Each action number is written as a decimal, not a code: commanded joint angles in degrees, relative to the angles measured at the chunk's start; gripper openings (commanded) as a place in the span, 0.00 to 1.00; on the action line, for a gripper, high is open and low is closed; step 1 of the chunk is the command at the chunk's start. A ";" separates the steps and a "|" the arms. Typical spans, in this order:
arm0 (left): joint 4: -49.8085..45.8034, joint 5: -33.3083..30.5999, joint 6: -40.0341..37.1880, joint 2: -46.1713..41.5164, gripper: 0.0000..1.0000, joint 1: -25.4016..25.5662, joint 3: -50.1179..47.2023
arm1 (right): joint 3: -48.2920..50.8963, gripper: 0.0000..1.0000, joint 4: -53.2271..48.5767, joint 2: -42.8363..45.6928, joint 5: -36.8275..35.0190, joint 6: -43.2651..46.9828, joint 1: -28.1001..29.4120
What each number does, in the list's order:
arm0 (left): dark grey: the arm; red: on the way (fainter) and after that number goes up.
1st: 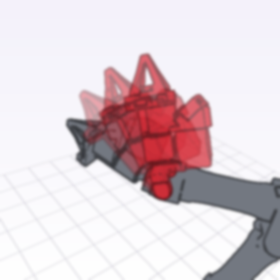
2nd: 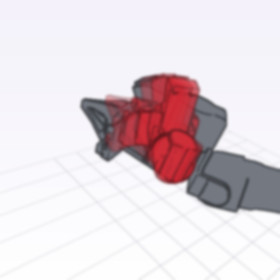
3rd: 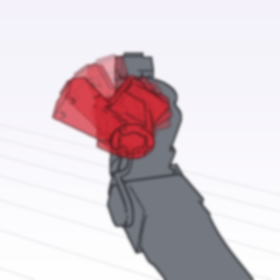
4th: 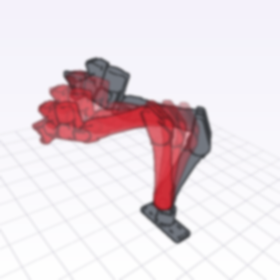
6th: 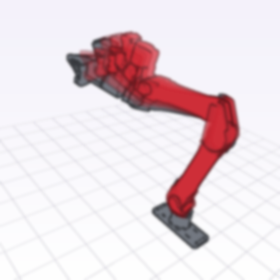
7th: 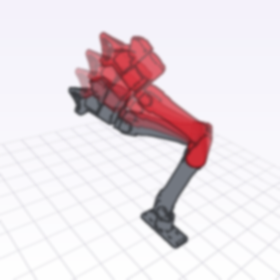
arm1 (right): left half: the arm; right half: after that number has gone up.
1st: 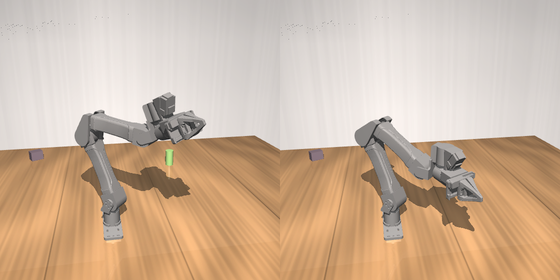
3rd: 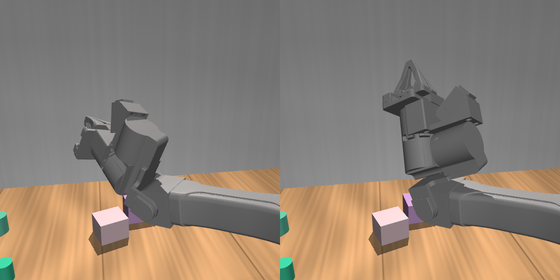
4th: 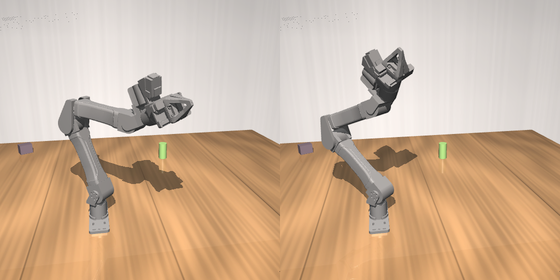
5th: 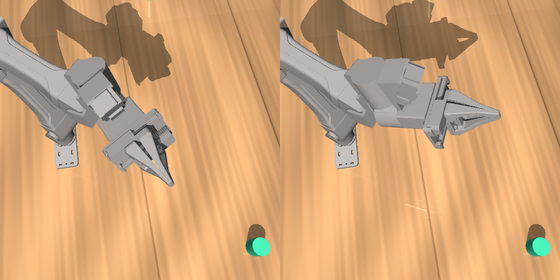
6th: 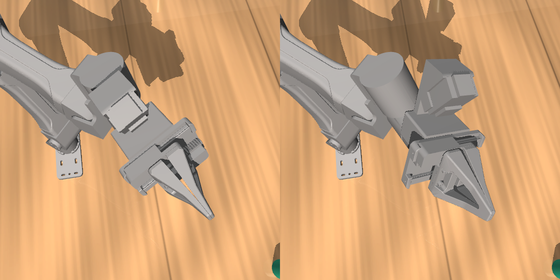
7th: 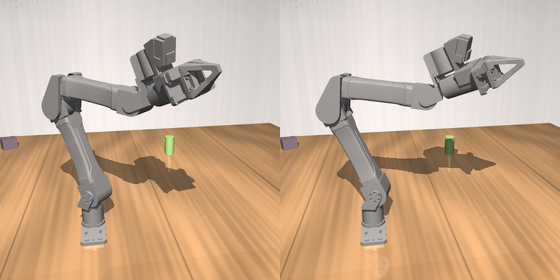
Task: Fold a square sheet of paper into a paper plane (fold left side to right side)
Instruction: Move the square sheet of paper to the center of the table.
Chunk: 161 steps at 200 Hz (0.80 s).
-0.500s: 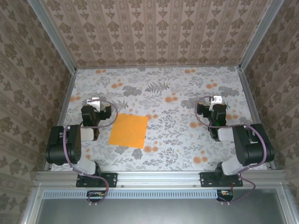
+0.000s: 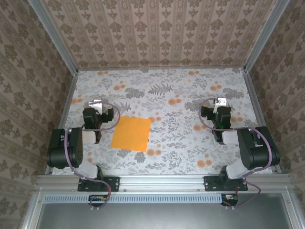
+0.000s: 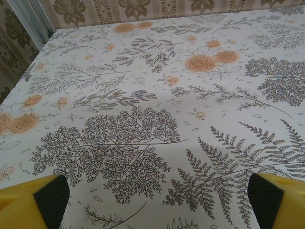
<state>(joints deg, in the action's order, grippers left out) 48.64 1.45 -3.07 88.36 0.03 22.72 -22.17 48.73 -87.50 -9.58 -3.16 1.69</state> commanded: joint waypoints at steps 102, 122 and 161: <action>-7.11 -5.30 1.16 -10.55 1.00 0.95 0.04 | -2.23 1.00 -5.76 5.06 -3.22 -1.73 -0.38; -24.82 -7.20 4.69 -20.43 1.00 1.20 5.31 | -6.41 1.00 -20.31 12.74 -5.76 -4.83 -0.46; -49.36 -3.28 16.31 -25.45 1.00 1.60 17.92 | -12.87 1.00 -40.38 21.80 -2.38 -12.75 -0.12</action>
<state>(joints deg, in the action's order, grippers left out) 18.59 -4.32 3.99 64.62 1.17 35.03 -30.33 25.10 -69.80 -12.45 -9.13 1.63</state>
